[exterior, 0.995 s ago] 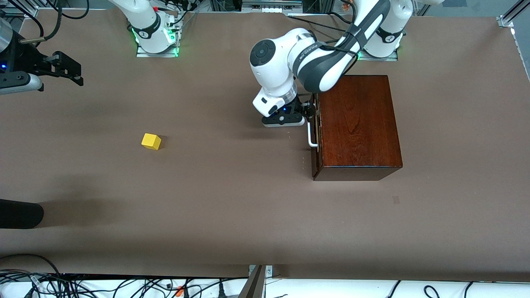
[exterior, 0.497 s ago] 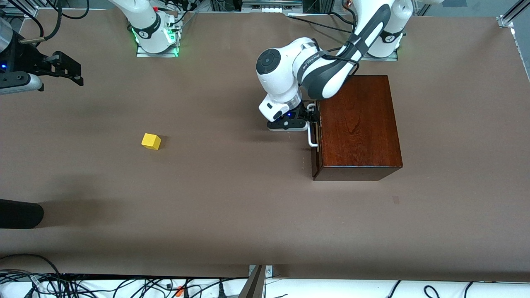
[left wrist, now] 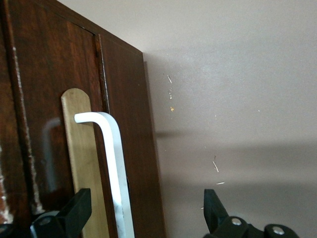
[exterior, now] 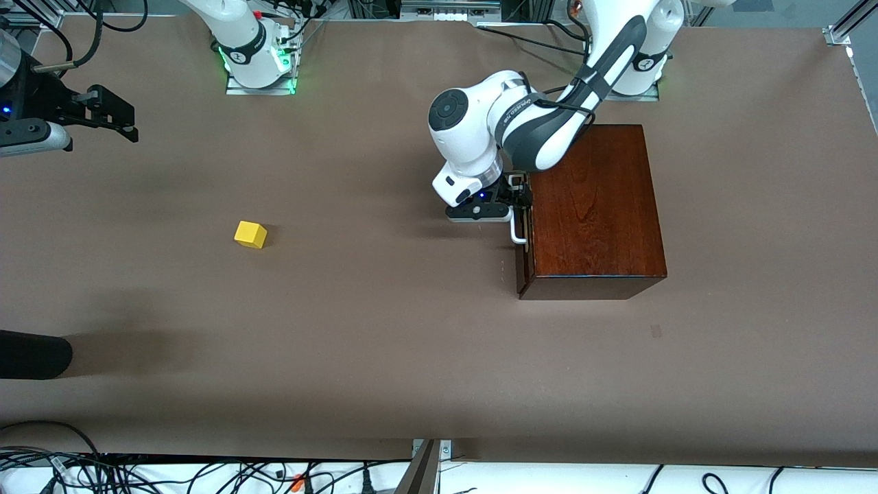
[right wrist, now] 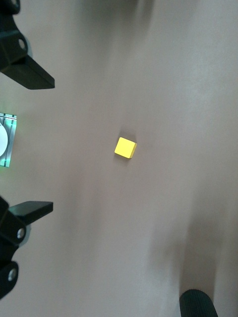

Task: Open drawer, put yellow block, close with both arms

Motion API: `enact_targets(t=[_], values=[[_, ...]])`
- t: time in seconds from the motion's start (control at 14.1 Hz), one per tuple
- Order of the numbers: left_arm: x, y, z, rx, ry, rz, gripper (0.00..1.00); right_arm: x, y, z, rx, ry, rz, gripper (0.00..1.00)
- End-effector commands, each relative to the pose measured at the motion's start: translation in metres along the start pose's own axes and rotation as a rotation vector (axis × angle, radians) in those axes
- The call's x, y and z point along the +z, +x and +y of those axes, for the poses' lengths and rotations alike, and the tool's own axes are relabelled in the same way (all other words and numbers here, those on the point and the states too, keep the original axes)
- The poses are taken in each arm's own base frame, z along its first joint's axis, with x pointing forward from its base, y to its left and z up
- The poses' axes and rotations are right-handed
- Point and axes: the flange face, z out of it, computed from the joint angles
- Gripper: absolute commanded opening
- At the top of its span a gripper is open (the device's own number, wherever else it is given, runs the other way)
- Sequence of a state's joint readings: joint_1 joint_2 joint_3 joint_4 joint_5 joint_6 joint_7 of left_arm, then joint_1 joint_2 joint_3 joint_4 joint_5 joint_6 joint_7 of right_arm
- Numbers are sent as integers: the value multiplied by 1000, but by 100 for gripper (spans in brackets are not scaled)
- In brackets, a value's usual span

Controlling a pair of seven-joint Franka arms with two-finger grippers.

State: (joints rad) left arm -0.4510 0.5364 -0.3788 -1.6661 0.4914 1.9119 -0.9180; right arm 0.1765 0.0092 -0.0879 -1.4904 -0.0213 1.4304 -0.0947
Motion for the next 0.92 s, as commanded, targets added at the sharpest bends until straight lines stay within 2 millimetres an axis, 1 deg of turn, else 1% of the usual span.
enact_targets(t=[0.0,0.43,0.85], values=[[3,3,-1,7,2,23,100,-5,0,1,-7,15,-5,100],[17,3,6,2,-2,9,100,-5,1,1,-9,15,-3,100],[18,3,7,-3,2,13,100,-5,1,1,-9,15,-5,100]])
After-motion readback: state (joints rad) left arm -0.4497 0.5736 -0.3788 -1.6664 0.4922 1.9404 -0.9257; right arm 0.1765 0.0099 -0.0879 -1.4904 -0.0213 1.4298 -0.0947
